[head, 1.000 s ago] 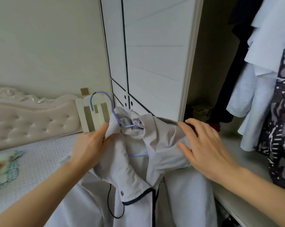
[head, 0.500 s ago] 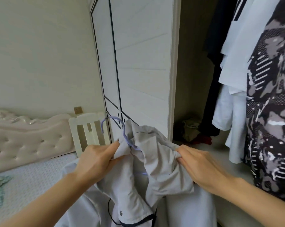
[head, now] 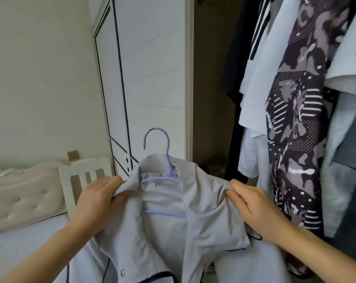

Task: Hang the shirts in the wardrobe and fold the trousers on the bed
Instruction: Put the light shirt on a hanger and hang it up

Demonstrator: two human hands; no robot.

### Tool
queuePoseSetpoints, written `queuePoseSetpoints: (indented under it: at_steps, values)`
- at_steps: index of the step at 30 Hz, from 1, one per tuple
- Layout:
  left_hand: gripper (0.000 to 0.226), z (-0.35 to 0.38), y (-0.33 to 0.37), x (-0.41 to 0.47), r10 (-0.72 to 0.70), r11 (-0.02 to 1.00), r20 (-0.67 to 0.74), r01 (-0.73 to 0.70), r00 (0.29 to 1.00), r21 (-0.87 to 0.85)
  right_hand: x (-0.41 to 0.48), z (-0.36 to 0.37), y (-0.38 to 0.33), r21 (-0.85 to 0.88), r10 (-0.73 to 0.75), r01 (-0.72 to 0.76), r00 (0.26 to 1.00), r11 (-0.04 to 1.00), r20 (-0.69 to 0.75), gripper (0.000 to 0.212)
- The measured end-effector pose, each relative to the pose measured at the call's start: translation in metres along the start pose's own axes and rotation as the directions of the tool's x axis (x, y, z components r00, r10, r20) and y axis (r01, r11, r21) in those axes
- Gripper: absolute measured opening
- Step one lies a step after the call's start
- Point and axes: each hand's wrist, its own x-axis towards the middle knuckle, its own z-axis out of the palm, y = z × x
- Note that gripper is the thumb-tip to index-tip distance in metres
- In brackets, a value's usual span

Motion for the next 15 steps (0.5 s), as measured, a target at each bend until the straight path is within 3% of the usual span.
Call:
queuePoseSetpoints:
  at_steps: [1, 4, 7, 9, 13, 15]
  values:
    - [0.044, 0.001, 0.002, 0.003, -0.031, 0.999, -0.012, 0.031, 0.999, -0.014, 0.002, -0.006, -0.001, -0.051, 0.001, 0.001, 1.000, 0.999, 0.024, 0.017]
    - [0.038, 0.005, 0.007, 0.013, -0.084, 0.993, -0.030, 0.081, 0.996, -0.080, 0.009, -0.027, -0.012, -0.342, -0.044, 0.038, 0.999, 0.939, -0.010, 0.040]
    - [0.035, 0.008, 0.020, 0.029, -0.043, 0.992, -0.055, 0.036, 0.998, -0.122, 0.016, -0.036, -0.034, -0.431, -0.156, 0.169, 0.986, 0.887, 0.066, 0.053]
    - [0.028, 0.012, 0.028, 0.041, -0.017, 0.988, -0.063, 0.007, 0.998, -0.152, 0.020, -0.033, -0.044, -0.491, -0.140, 0.198, 0.978, 0.849, 0.152, 0.056]
    - [0.033, 0.019, 0.035, 0.066, 0.020, 0.988, -0.056, -0.028, 0.998, -0.153, 0.025, -0.047, -0.048, -0.434, -0.012, 0.122, 0.969, 0.892, 0.246, 0.033]
    - [0.030, 0.022, 0.040, 0.078, 0.054, 0.988, -0.060, -0.062, 0.997, -0.143, 0.029, -0.062, -0.052, -0.295, 0.037, 0.053, 0.956, 0.954, 0.291, 0.016]
